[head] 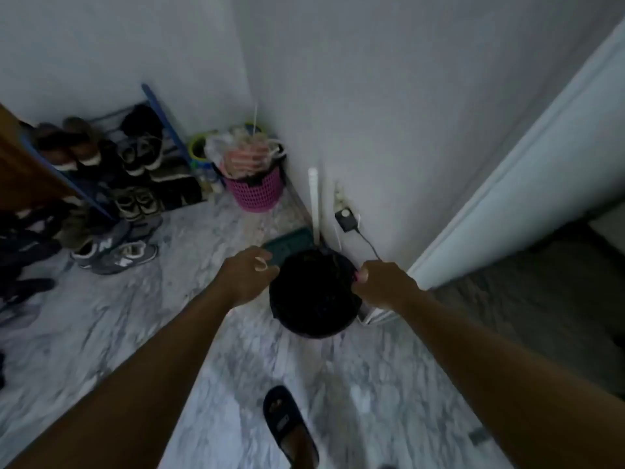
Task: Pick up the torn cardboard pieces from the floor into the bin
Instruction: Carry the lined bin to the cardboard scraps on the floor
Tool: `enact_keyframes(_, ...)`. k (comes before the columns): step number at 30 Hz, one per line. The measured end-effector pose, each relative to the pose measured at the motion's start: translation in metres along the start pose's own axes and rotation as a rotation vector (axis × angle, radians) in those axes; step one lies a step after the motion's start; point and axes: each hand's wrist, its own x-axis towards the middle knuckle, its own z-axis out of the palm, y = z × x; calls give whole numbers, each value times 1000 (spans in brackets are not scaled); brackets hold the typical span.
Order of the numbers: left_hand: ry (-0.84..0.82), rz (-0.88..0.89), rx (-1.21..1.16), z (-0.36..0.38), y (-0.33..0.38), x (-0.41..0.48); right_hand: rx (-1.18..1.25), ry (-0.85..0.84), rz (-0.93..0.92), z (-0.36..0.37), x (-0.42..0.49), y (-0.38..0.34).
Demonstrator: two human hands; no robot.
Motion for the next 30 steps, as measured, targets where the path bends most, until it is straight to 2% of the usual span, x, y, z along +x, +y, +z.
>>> enact_keyframes(5,-84,-161,-44,61,-86,108,103,-90,204,95,95,28)
enact_keyframes(10,-85,-294,-106,129,-156,207,167,-94,378,183,193,64)
enact_keyframes(15,-47,-383,-150,201,-209,274,245,16,552,248,273,95)
enact_keyframes(19,-40,-449,-192,242,-242,306,401,118,566,292,316,114)
enact_keyframes(22,19,-469,-175,256,-251,311,468,211,600,307,324,120)
enact_keyframes(26,66,-508,-161,248,-253,307,505,250,657,305,317,112)
enact_keyframes(30,129,-543,-124,213,-242,282,512,281,599,277,296,89)
